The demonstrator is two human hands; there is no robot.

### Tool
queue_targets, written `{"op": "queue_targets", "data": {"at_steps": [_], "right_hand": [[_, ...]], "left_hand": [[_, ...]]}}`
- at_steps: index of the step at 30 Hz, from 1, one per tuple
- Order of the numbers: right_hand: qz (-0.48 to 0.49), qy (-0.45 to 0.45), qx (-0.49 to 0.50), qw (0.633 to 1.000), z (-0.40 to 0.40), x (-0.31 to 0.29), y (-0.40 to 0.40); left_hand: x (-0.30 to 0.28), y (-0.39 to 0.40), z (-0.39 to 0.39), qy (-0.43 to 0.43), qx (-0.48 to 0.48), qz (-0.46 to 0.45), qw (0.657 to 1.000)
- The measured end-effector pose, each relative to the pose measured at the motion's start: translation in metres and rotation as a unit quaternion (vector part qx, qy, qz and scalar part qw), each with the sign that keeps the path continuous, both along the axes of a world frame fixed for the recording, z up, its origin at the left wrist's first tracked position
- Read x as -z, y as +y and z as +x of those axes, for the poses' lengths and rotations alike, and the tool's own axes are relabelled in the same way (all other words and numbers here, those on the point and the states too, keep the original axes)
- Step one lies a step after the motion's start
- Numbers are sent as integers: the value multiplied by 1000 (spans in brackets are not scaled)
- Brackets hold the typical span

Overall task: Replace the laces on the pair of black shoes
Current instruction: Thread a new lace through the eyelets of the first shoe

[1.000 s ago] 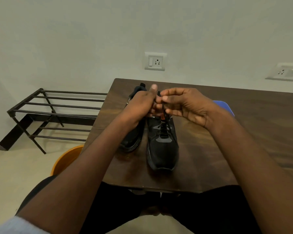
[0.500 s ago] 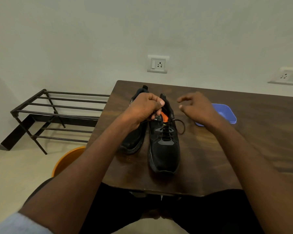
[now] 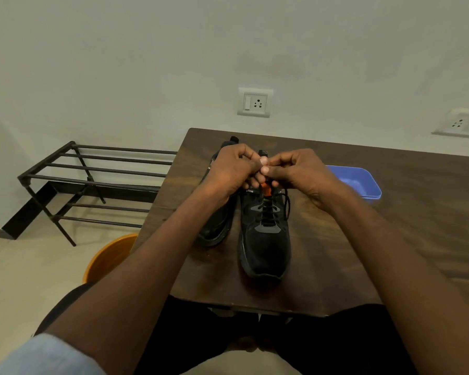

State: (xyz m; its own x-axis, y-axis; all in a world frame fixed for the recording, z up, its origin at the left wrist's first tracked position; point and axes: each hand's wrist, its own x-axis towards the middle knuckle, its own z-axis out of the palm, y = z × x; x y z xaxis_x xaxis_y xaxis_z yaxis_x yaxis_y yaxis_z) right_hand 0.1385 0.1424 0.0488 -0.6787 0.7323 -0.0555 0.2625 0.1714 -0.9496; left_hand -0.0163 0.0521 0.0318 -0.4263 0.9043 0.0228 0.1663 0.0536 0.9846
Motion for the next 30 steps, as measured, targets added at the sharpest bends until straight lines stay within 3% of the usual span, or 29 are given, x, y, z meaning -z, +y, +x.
{"op": "queue_targets", "data": {"at_steps": [2,6,11,18,30], "right_hand": [[36,-20,44,998,-2,5,3],[64,-54,100,992,-3,13,10],[130,-107,80,982,-7,22,12],[248,-225,25,942,-9,30,15],[248,-216,9,944,-13,38,13]], "left_hand": [[4,2,-1,42,-19,-6,999],[11,4,-2,273,19,-61,960],[24,5,-1,366,56,-99,924],[26,5,-2,351,25,-78,933],[36,6,-6,284,25,-59,957]]}}
